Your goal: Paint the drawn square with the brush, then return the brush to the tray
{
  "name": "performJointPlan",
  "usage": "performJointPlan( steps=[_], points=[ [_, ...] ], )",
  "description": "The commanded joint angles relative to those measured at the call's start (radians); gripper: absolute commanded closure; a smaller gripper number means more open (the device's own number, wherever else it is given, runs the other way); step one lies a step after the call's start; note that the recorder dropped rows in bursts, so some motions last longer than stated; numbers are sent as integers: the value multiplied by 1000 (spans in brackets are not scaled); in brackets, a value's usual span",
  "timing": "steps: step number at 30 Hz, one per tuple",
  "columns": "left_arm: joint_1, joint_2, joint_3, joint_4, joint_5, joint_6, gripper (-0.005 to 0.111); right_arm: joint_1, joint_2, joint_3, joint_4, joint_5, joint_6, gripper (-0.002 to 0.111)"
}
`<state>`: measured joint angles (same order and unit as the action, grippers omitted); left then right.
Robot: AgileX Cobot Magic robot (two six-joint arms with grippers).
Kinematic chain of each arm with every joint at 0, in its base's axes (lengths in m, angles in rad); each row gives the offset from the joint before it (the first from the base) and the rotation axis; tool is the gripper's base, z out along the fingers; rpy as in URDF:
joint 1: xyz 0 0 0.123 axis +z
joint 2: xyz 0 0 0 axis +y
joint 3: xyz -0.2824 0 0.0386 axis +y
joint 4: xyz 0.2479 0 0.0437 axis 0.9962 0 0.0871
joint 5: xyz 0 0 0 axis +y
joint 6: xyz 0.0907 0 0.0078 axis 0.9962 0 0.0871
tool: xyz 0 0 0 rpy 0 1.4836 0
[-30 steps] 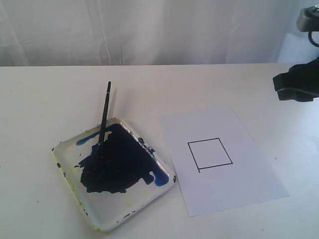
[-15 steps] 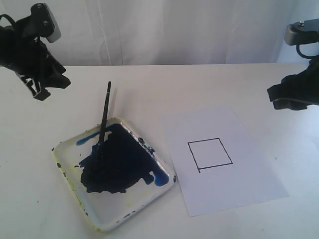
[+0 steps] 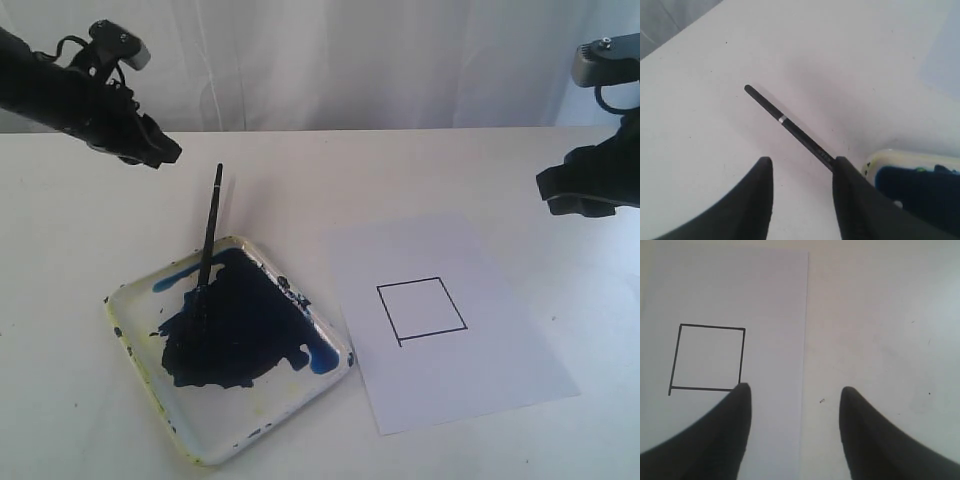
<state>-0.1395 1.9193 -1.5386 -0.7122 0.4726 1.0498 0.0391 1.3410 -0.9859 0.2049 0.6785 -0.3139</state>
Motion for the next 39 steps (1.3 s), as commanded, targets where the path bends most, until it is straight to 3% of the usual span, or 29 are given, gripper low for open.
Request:
performJointPlan(
  steps=[1,10,17,19,20,23,29,39],
  points=[
    [-3,67,-70,-14,18,-74,62,1,1,-5,1,-11,-6,57],
    [-49,184,-103,-241,10,28,62,1,1,-5,1,-14,-6,57],
    [-94,241,-103,-243,-217,45,62,1,1,-5,1,-10,-6,57],
    [-95,266,-103,-243,-255,47,56,1,7,-5,1,-13,-6,57],
    [-95,279,-103,-243,-284,47,48,1,17,-5,1,-13,-6,57],
    [-95,299,-103,-303,-295,45,35,1,39,-5,1,-13,-6,57],
    [-95,305,-101,-312,-349,51,35,1,52,-5,1,-10,-6,57],
    [-95,319,-97,-312,-317,51,35,1,52,-5,1,-10,-6,57]
  ],
)
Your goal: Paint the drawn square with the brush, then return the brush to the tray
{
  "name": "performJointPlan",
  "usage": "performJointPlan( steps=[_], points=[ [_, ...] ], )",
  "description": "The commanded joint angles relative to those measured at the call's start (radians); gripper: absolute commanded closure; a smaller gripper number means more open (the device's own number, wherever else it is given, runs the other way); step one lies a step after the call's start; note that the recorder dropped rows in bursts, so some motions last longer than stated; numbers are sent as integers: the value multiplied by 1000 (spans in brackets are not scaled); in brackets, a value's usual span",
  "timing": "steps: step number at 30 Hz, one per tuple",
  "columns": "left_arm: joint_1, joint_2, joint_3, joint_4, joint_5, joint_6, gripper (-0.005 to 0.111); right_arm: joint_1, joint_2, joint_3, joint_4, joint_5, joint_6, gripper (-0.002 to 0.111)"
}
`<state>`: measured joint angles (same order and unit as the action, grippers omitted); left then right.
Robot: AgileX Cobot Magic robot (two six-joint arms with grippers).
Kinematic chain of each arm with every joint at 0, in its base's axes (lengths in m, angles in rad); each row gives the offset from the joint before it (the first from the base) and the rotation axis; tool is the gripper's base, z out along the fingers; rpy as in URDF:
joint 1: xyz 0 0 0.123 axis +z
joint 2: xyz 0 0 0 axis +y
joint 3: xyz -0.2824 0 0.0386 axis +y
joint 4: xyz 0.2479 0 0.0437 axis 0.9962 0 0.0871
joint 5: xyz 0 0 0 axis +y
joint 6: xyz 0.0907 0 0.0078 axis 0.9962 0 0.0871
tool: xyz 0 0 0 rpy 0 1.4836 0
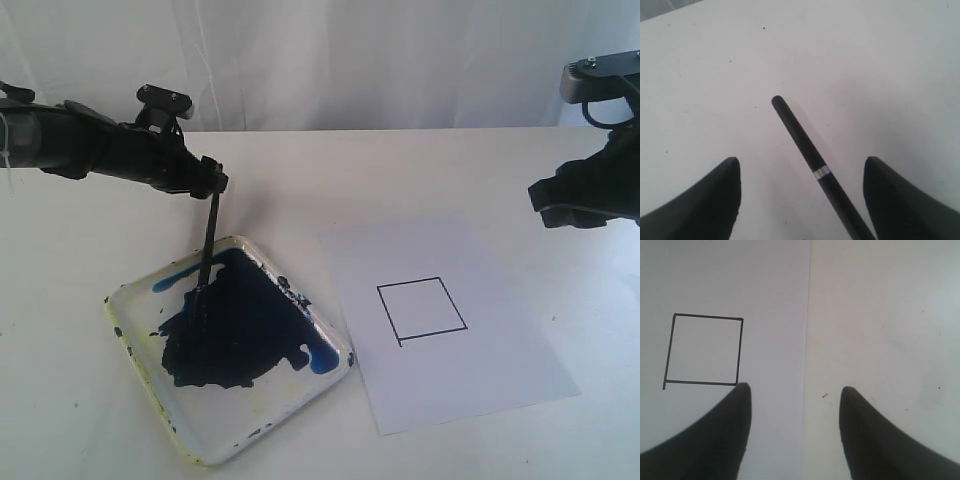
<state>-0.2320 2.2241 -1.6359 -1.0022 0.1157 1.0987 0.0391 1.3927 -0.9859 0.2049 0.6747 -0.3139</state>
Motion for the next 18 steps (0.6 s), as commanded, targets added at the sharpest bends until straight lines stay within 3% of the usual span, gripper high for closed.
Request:
performJointPlan(
  steps=[1,18],
  points=[
    [-2,21,0,-22,43,2,35,1,0,-5,1,-6,-6,57],
    [-2,35,0,-85,95,-75,36,1,0,-5,1,-6,-6,57]
  ],
)
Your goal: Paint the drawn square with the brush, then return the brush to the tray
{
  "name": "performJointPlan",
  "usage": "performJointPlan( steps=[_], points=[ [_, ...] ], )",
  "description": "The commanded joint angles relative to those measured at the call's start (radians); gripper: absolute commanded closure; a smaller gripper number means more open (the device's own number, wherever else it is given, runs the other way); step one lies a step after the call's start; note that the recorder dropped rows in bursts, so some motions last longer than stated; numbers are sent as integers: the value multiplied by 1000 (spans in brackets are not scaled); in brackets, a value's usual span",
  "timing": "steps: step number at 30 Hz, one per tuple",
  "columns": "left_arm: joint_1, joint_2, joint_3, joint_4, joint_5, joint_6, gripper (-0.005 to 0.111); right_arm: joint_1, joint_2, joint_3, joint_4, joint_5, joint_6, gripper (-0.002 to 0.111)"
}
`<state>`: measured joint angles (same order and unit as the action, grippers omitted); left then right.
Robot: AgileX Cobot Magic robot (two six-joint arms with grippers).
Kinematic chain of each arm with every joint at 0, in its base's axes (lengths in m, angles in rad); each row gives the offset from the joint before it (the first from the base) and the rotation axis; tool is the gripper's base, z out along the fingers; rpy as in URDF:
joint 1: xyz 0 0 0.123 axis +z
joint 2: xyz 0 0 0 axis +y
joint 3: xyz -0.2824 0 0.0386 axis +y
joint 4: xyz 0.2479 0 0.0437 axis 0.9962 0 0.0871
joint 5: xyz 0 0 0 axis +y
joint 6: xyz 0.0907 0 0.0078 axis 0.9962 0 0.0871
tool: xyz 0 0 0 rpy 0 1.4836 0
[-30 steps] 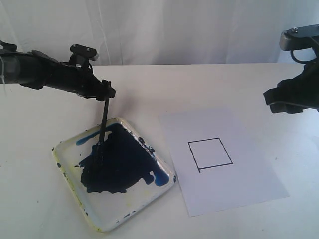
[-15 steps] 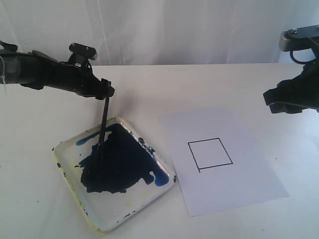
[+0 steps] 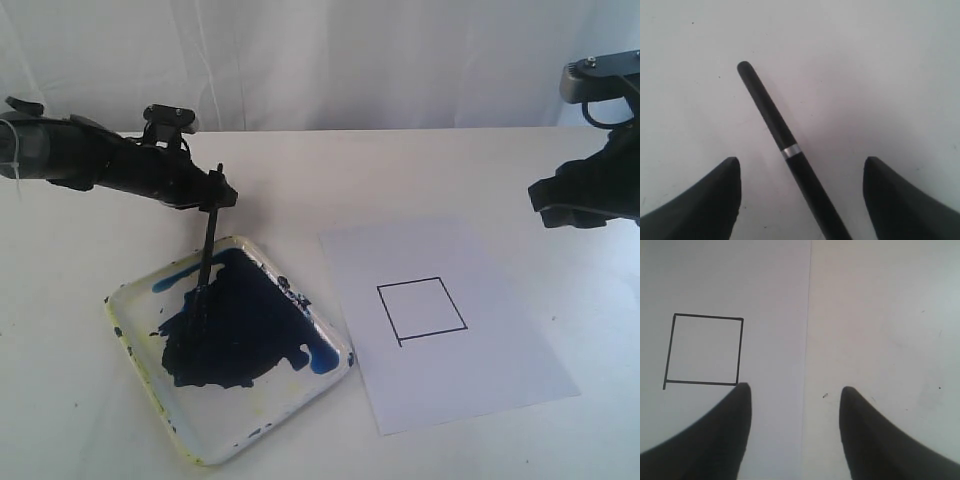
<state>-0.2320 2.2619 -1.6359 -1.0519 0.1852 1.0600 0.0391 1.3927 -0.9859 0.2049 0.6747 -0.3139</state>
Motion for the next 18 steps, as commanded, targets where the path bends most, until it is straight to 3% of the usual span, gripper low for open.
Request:
performJointPlan(
  steps=[1,10,18],
  points=[
    [-2,-3,0,-36,34,-37,36,1,0,-5,1,-6,-6,57],
    [-2,-3,0,-36,44,-51,39,1,0,-5,1,-6,-6,57],
    [0,-3,0,97,5,-51,40,1,0,-5,1,-6,-4,57]
  ],
)
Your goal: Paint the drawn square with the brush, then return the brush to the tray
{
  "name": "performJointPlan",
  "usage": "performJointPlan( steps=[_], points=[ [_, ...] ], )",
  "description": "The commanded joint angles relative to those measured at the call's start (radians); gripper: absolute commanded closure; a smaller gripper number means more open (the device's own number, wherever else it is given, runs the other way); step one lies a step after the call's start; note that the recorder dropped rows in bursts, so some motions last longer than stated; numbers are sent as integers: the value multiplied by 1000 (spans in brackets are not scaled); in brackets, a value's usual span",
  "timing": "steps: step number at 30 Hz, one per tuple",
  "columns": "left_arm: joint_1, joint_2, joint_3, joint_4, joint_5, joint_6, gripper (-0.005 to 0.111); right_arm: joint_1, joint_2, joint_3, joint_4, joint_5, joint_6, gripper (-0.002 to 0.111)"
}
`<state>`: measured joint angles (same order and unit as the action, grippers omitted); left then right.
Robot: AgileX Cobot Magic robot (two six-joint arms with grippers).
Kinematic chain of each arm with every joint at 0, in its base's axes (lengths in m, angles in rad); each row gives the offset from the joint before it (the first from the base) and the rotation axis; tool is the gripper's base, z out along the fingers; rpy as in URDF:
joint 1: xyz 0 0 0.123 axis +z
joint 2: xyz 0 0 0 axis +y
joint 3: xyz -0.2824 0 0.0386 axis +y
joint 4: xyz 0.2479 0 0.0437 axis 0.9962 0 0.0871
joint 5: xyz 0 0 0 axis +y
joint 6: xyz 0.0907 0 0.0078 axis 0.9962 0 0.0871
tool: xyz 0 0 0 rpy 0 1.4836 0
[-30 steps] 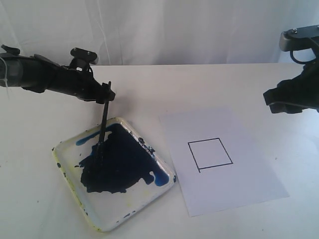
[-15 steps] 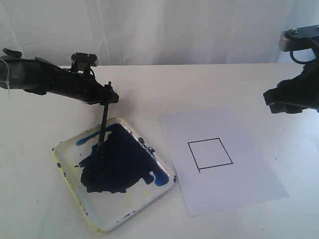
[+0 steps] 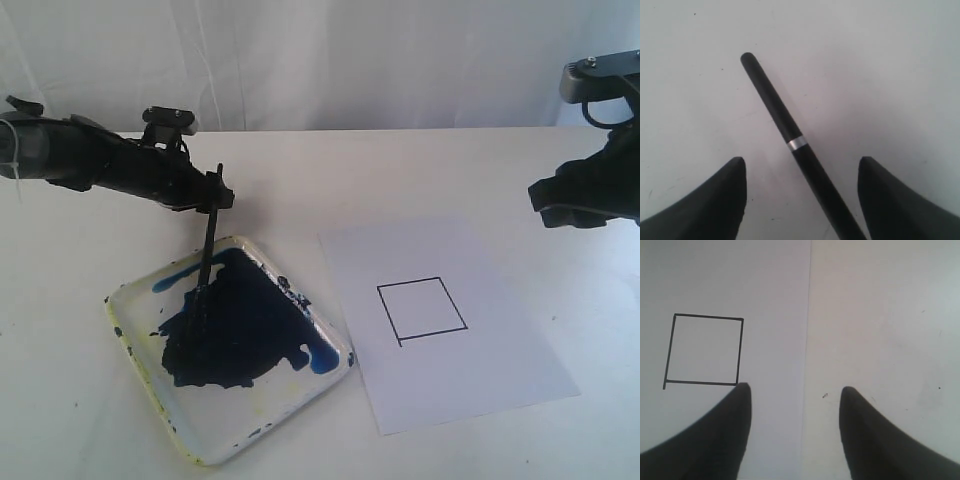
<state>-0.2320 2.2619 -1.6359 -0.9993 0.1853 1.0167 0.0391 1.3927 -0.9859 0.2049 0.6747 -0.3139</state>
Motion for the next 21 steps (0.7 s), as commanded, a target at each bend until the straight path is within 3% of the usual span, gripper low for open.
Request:
performJointPlan(
  steps=[1,21],
  points=[
    [0,-3,0,60,1,-7,40,1,0,-5,1,-6,-4,57],
    [2,-57,0,213,9,-5,40,1,0,-5,1,-10,4,57]
  ],
)
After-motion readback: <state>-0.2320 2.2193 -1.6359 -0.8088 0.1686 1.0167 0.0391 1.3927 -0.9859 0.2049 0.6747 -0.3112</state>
